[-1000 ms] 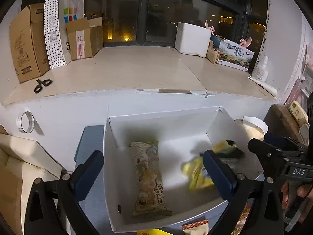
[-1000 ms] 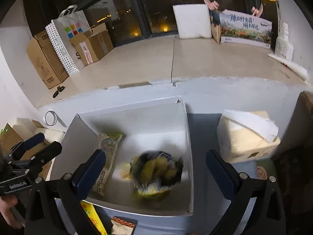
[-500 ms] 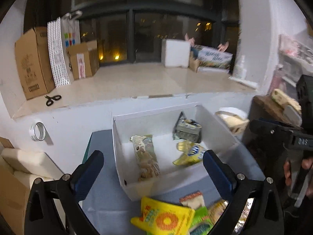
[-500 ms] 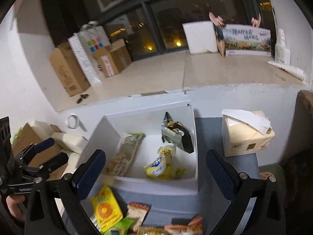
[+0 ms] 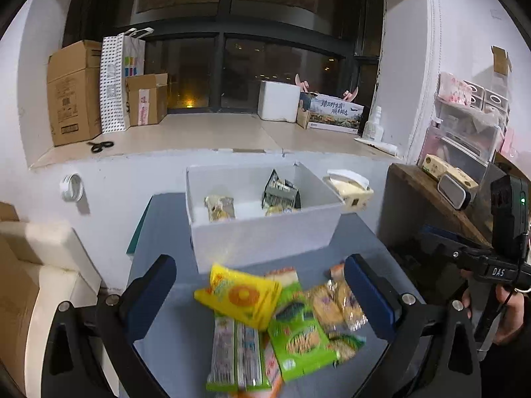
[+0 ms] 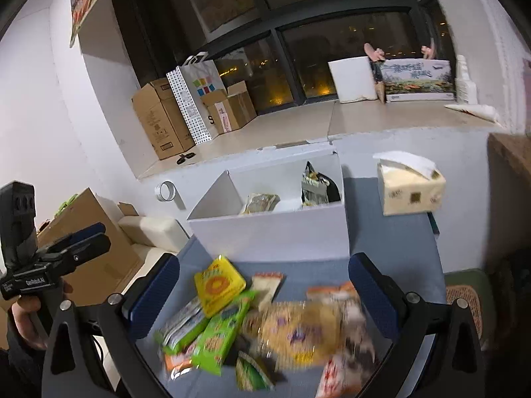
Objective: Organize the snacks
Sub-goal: 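Move both tools back over the snack pile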
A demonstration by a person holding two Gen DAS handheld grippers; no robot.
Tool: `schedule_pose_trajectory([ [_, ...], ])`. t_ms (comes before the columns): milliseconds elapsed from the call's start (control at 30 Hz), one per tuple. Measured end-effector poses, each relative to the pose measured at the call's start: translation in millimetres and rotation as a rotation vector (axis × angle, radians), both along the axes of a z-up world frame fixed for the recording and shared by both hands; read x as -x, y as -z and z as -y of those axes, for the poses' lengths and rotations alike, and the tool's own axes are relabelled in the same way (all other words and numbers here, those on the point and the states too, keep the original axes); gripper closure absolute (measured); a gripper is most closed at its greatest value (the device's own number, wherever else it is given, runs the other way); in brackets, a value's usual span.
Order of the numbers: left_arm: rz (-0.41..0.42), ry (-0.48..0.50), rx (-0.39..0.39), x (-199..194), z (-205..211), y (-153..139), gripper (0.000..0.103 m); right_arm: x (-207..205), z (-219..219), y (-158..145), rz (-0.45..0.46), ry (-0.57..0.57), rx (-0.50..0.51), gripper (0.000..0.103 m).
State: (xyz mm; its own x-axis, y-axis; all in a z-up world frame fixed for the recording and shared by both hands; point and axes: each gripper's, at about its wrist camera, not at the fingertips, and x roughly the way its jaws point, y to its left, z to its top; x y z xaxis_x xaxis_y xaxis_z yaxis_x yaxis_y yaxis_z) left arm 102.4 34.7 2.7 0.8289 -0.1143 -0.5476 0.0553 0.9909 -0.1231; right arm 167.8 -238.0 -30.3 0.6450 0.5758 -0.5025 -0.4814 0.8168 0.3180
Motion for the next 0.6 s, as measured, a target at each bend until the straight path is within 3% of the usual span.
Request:
schedule_pose_trajectory([
  [200,-0.057,-0.015,0.043,29.8,0.6,31.8,0.0,38.5,22.0,32.3,0.005,0.056,0.029,0.0],
  [400,-0.084,-0.012,0.052,33.3,4.7,48.3,0.0,34.8,9.3,70.0,-0.071,0.09,0.241,0.0],
  [600,-0.12,-0.018,0.08,28.2,1.6,58.3,0.0,12.2,-19.1,88.8,-0.062,0.149,0.426,0.0],
])
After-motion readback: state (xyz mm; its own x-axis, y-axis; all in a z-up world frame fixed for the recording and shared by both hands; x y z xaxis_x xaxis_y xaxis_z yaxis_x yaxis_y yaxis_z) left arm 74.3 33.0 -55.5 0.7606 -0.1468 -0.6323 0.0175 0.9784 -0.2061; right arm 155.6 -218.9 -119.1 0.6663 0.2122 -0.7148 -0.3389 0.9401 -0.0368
